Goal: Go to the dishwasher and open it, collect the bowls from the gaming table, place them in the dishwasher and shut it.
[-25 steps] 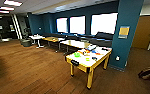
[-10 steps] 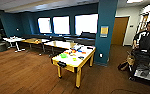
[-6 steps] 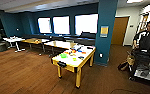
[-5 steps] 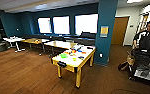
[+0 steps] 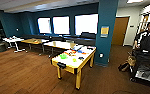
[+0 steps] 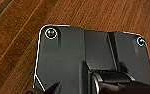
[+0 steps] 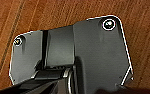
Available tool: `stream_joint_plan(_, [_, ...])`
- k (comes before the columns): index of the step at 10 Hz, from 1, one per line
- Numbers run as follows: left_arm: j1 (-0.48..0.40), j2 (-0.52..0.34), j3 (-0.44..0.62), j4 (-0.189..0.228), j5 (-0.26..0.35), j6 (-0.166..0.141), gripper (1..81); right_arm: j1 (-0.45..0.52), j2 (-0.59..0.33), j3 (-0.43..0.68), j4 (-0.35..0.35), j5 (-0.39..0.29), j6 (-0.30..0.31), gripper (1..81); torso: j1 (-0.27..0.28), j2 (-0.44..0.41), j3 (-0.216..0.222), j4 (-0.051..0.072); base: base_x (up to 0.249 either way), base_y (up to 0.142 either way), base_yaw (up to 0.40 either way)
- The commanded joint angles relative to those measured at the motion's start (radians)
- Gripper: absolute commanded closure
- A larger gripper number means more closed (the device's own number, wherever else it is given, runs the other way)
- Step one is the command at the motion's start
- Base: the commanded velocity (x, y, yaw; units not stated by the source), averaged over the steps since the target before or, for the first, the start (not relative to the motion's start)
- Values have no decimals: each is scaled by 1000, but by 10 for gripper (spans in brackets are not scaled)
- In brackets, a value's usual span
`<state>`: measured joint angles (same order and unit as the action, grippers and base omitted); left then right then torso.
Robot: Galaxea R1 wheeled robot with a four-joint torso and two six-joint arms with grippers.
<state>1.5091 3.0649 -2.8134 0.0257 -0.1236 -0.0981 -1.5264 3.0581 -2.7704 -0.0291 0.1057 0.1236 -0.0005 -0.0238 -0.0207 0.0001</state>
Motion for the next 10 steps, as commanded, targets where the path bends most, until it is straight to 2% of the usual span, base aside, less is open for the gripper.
stream_joint_plan(1, [-63,0,-3,-1,39,8,10,65,1,2,-5,-43,-1,10,1,0,0,0,148,0,0])
stream_joint_plan(10, [-63,-4,-3,-4,39,6,10,64,3,5,-5,-43,-1,10,1,0,0,0,156,0,0])
